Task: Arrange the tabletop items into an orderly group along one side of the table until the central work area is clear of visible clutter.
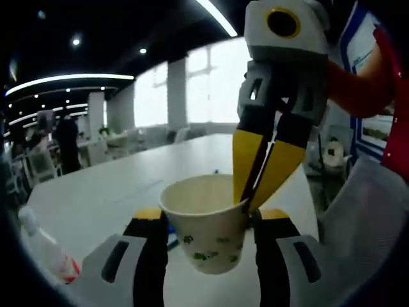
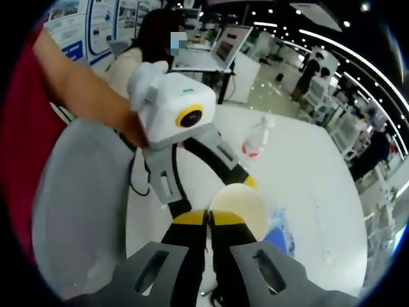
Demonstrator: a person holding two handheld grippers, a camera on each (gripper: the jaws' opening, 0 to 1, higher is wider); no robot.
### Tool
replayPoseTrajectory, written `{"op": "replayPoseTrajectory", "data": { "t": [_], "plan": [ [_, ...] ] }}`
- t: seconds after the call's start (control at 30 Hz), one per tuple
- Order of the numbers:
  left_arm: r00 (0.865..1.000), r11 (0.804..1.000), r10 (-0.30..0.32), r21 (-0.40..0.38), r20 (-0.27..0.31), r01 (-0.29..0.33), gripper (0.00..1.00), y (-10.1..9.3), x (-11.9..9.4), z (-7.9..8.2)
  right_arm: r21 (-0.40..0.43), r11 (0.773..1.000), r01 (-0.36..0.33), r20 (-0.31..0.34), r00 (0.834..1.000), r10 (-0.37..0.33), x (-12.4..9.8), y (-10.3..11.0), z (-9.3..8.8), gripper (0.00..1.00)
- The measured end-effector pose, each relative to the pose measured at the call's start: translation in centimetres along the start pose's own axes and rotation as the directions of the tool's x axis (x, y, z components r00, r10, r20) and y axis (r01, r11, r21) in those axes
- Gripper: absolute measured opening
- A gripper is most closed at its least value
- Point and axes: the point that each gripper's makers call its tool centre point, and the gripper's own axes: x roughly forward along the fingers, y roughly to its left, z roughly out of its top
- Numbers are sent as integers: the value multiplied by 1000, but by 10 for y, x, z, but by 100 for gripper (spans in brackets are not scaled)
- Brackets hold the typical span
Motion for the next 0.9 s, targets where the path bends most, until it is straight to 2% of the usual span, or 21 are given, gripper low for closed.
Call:
{"op": "replayPoseTrajectory", "data": {
  "t": [0.1,0.7,0.9],
  "plan": [
    [1000,1000,3,0,-7,-3,46,1,0,-1,-5,1000,-2,-2,1000,2,0,2,0,2],
    [1000,999,-5,34,-2,5,44,-3,-1,0,-49,999,6,-18,1000,-7,2,6,0,2],
    [1000,999,-6,39,6,6,44,-4,-1,3,-25,999,28,-7,1000,-28,0,3,1,10]
  ]
}}
